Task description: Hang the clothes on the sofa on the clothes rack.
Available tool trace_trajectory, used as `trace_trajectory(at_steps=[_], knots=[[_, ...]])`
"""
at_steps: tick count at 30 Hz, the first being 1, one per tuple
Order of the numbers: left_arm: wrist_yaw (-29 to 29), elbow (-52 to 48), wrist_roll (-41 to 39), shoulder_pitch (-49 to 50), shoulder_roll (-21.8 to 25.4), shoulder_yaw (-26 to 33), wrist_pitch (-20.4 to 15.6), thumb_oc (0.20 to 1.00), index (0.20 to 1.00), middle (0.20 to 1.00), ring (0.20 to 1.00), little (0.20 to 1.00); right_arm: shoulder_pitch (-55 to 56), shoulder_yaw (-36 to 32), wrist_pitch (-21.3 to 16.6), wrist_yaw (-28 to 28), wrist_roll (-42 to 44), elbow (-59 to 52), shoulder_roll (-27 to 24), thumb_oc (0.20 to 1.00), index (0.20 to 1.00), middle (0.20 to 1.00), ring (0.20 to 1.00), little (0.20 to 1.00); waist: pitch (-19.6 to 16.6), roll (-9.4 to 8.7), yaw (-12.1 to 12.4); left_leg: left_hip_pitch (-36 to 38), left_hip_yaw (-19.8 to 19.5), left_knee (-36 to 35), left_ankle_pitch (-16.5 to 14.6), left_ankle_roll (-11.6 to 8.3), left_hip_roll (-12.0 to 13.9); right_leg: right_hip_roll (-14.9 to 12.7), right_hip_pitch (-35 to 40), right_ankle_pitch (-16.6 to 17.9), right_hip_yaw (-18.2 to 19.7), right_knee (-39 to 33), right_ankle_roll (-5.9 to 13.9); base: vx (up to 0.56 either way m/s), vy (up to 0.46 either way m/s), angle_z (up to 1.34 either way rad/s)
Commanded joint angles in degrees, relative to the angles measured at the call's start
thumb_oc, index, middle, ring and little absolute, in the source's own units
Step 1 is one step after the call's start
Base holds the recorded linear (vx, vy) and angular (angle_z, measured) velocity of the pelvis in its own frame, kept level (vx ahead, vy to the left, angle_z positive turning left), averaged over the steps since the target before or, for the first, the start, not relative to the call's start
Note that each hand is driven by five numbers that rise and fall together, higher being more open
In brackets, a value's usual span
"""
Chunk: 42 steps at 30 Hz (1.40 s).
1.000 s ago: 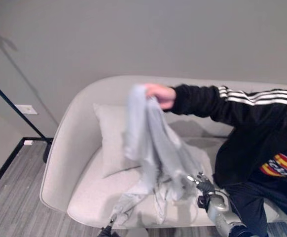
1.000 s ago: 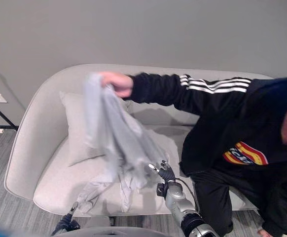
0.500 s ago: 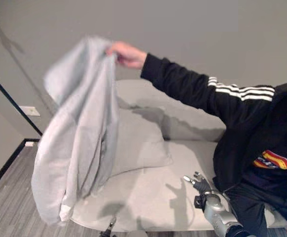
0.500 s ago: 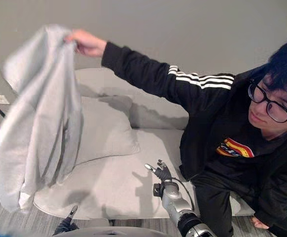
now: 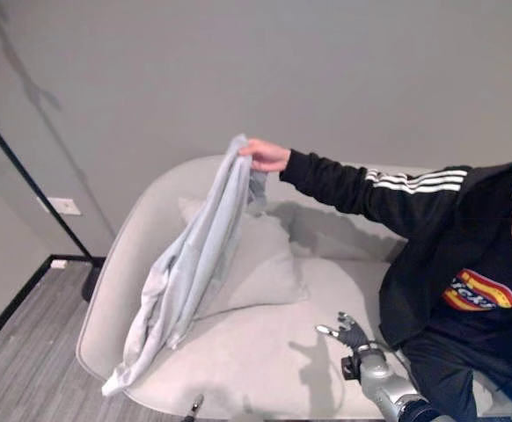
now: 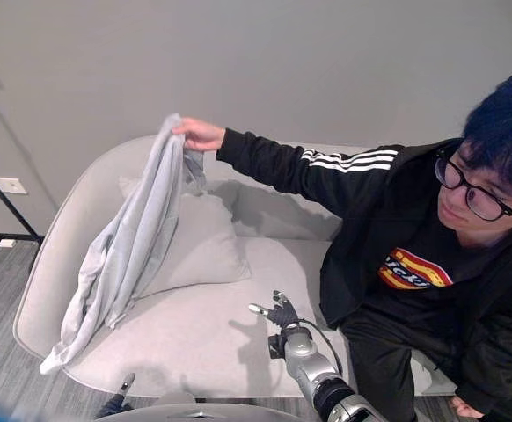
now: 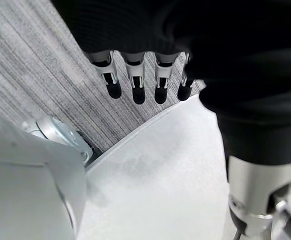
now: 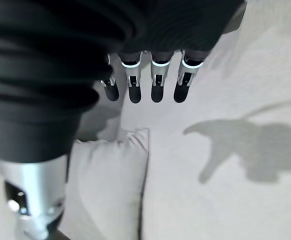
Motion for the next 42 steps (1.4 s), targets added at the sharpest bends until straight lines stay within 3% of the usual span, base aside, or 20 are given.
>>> trace_trajectory(at_steps=[1,3,4,5,9,14,20,23,25,26,27,28,30,31,33,34,36,38,40,42], knots=[[0.3,0.9,-0.4,-2.2,1.1,-1.9,-0.9,1.000,1.000,1.000,1.000,1.000,-3.8,-0.2,-1.7,0.1,-1.3,-0.5,0.9,1.000,1.000,1.000,1.000,1.000,3.1,1.00,2.9,-2.2,-2.5,3.1,0.9,-5.46,7.8,-1.6,-4.6,-3.0,-0.7,4.2,-2.56,-0.22,-0.182,0.33],[0.4,-0.3,-1.5,-2.0,0.6,-2.4,-1.3,1.000,1.000,1.000,1.000,1.000,-5.3,-0.1,-1.5,-0.1,-2.3,3.5,1.3,1.000,1.000,1.000,1.000,1.000,4.4,2.76,4.2,-3.4,-4.8,1.4,6.6,-7.50,8.0,0.0,-5.0,-3.1,-2.3,3.7,-3.15,-0.16,-0.090,0.38],[0.4,-0.3,-1.5,-2.0,0.6,-2.4,-1.3,1.000,1.000,1.000,1.000,1.000,-5.3,-0.2,-1.5,-0.1,-2.3,3.5,1.3,1.000,1.000,1.000,1.000,1.000,4.4,2.77,4.1,-3.4,-4.9,1.4,6.6,-7.52,8.0,0.0,-4.9,-3.1,-2.4,3.7,-3.17,-0.23,-0.046,0.46],[0.2,0.1,-2.5,-2.6,0.1,-2.5,-1.5,1.000,1.000,1.000,1.000,1.000,-7.3,-0.5,-1.3,-0.4,-3.2,7.1,1.3,1.000,1.000,1.000,1.000,1.000,5.9,3.91,5.3,-5.2,-6.6,0.9,11.3,-9.15,7.6,0.1,-5.6,-2.5,-4.5,3.2,-3.36,-0.21,-0.093,0.52],[1.0,1.6,-4.4,-1.8,-0.6,-0.2,-1.8,1.000,1.000,1.000,1.000,1.000,-7.9,-1.5,0.1,-1.5,-6.2,13.5,1.5,1.000,1.000,1.000,1.000,1.000,4.6,2.62,5.1,-3.5,-3.8,1.0,7.2,-8.97,8.4,-2.7,-6.7,-0.7,-6.8,-0.5,-2.18,-0.14,0.003,0.78],[2.0,3.6,-1.2,-2.1,-1.0,0.2,-2.5,1.000,1.000,1.000,1.000,1.000,-6.4,-3.1,-0.3,-1.7,-6.2,16.4,1.7,1.000,1.000,1.000,1.000,1.000,0.7,3.81,1.7,5.3,-0.9,-1.3,6.0,-10.43,14.6,-6.2,-8.2,3.8,-7.7,-4.7,-0.07,-0.09,0.174,0.43],[1.4,4.5,2.0,-2.7,-1.4,-1.2,-3.4,1.000,1.000,1.000,1.000,1.000,-5.4,-5.5,-0.9,-1.5,-6.5,17.9,0.2,1.000,1.000,1.000,1.000,1.000,-1.1,6.10,-1.9,8.4,0.2,-2.9,10.7,-12.24,18.4,-10.9,-10.8,6.7,-9.3,-3.9,2.17,-0.05,0.268,0.39],[1.8,6.2,0.2,-2.6,-1.8,-0.4,-3.9,1.000,1.000,1.000,1.000,1.000,-4.4,-9.3,-1.1,-2.6,-6.5,19.4,-1.6,1.000,1.000,1.000,1.000,1.000,-1.4,6.60,-4.3,7.5,1.3,-5.5,13.6,-12.25,20.9,-17.9,-12.7,10.2,-10.9,-2.4,5.69,-0.01,0.624,0.45],[1.9,6.9,-1.1,-2.4,-1.9,0.1,-4.2,1.000,1.000,1.000,1.000,1.000,-4.1,-10.2,-1.1,-2.7,-5.9,18.6,-2.1,1.000,1.000,1.000,1.000,1.000,-1.2,6.17,-4.5,6.6,-0.4,-5.6,9.7,-12.25,19.8,-20.4,-12.9,11.9,-9.6,-2.0,7.63,0.08,0.448,0.55],[1.5,7.7,-1.1,-2.5,-2.1,0.5,-3.7,1.000,1.000,1.000,1.000,1.000,-4.2,-10.8,-1.1,-2.5,-5.6,18.3,-2.3,1.000,1.000,1.000,1.000,1.000,-1.2,5.97,-4.6,6.4,-0.2,-5.4,4.3,-12.25,19.8,-21.4,-13.2,12.5,-9.5,-1.8,8.37,0.10,0.595,0.46],[1.5,8.2,-0.4,-3.3,-1.8,-0.3,-3.5,1.000,1.000,1.000,1.000,1.000,-3.5,-12.1,-1.1,-2.8,-5.6,18.0,-2.2,1.000,1.000,1.000,1.000,1.000,-0.7,4.60,-4.9,4.3,1.8,-1.4,-5.9,-12.01,19.0,-25.0,-12.6,14.9,-9.8,-1.7,10.11,0.09,0.751,0.22],[1.6,7.4,1.1,-4.2,-1.1,-1.5,-3.2,1.000,1.000,1.000,1.000,1.000,-2.8,-13.0,-0.7,-3.3,-5.6,17.2,-2.0,1.000,1.000,1.000,1.000,1.000,0.4,2.65,-5.0,2.1,2.1,4.3,-12.5,-10.91,16.6,-28.2,-11.5,19.0,-9.9,-1.7,11.51,0.04,0.794,0.63],[1.8,6.5,2.3,-5.5,0.2,-2.1,-3.3,1.000,1.000,1.000,1.000,1.000,-2.2,-14.1,-0.4,-3.5,-4.6,15.7,-1.3,1.000,1.000,1.000,1.000,1.000,1.8,0.43,-4.6,-0.3,2.5,8.3,-16.3,-9.19,13.8,-32.0,-11.7,26.2,-10.3,-0.9,11.63,-0.01,0.455,0.65],[1.8,6.5,2.3,-5.5,0.3,-2.1,-3.3,1.000,1.000,1.000,1.000,1.000,-2.2,-14.1,-0.4,-3.5,-4.6,15.6,-1.2,1.000,1.000,1.000,1.000,1.000,1.8,0.28,-4.6,-0.4,2.6,8.4,-16.4,-9.11,13.6,-32.2,-11.8,26.3,-10.2,-0.9,11.63,-0.03,0.374,0.46],[3.0,4.2,4.2,-7.3,2.8,-2.8,-3.5,1.000,1.000,1.000,1.000,1.000,-2.7,-14.9,-0.3,-3.9,-1.7,13.2,0.4,1.000,1.000,1.000,1.000,1.000,4.1,-1.29,-4.4,-1.0,4.1,10.5,-19.2,-6.06,10.5,-36.2,-13.3,37.7,-12.2,0.4,11.63,-0.07,0.538,0.00],[3.3,3.9,5.5,-7.5,3.7,-3.1,-3.3,1.000,1.000,1.000,1.000,1.000,-2.8,-13.9,-0.5,-3.9,-2.2,12.3,0.7,1.000,1.000,1.000,1.000,1.000,4.8,-0.96,-5.0,-0.9,4.5,11.4,-19.7,-3.69,8.7,-35.9,-14.2,34.8,-12.0,3.0,11.63,-0.02,0.611,-0.36],[3.0,3.9,7.5,-7.6,5.6,-3.3,-2.4,1.000,1.000,1.000,1.000,1.000,-1.4,-12.4,-1.3,-4.4,-3.2,8.0,0.6,1.000,1.000,1.000,1.000,1.000,5.2,-1.36,-6.7,-0.1,4.1,9.9,-19.3,-1.34,5.3,-30.1,-17.3,26.1,-4.9,7.5,9.06,0.04,0.567,-0.03],[1.8,4.5,9.3,-6.9,6.4,-3.0,-1.7,1.000,1.000,1.000,1.000,1.000,-0.1,-10.8,-2.0,-4.1,-2.5,4.6,0.1,1.000,1.000,1.000,1.000,1.000,4.6,-0.83,-7.1,1.7,5.5,8.3,-19.0,0.28,3.4,-24.3,-20.1,17.2,-2.9,11.8,6.13,0.04,0.423,-0.03],[1.7,5.2,10.1,-7.0,6.9,-2.9,-1.4,1.000,1.000,1.000,1.000,1.000,0.3,-10.4,-2.5,-4.0,-2.4,3.3,-0.3,1.000,1.000,1.000,1.000,1.000,4.5,-0.84,-7.5,2.5,6.1,7.4,-18.9,1.03,1.9,-21.5,-21.0,14.3,-3.4,13.2,4.71,0.04,0.279,-0.72],[2.0,5.1,8.5,-7.3,7.4,-0.9,-1.8,1.000,1.000,1.000,1.000,1.000,1.3,-9.7,-3.1,-4.4,-2.5,2.7,-1.2,1.000,1.000,1.000,1.000,1.000,5.6,-1.83,-8.7,6.2,7.9,5.8,-19.4,2.62,-1.7,-14.3,-24.0,11.3,-3.5,14.5,2.58,0.10,0.304,-0.32]])
